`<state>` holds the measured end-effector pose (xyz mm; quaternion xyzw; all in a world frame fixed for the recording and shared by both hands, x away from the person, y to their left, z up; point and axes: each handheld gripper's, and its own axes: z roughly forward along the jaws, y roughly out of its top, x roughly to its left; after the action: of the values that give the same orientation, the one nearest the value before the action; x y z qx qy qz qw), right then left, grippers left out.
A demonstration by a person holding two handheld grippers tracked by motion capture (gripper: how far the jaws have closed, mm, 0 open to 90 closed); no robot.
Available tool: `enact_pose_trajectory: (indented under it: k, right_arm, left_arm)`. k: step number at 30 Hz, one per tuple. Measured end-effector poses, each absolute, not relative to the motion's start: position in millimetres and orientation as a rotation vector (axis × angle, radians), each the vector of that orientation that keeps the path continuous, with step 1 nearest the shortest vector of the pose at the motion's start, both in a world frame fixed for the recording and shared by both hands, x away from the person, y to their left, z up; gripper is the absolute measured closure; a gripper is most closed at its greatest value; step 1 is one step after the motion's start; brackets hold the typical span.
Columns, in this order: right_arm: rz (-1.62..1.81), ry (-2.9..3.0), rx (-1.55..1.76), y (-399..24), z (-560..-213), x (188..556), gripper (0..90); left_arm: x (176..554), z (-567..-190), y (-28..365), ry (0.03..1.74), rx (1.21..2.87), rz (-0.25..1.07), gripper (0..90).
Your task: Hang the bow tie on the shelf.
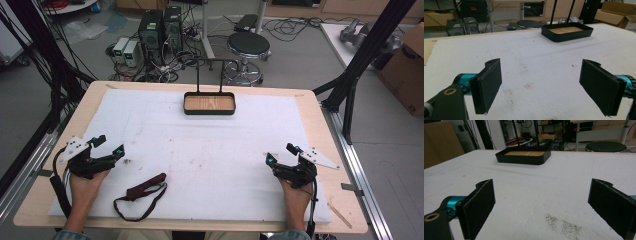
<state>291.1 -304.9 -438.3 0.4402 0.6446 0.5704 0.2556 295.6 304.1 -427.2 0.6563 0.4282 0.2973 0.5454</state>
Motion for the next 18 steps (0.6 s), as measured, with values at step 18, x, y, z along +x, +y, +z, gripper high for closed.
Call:
enact_pose_trajectory:
  k: [18]
  right_arm:
    - [1.548, 1.759, 1.19, -304.2, -438.6, 291.4, 6.3]
  left_arm:
    - [292.4, -424.1, 301.5, 0.994, 1.548, 0.704, 18.4]
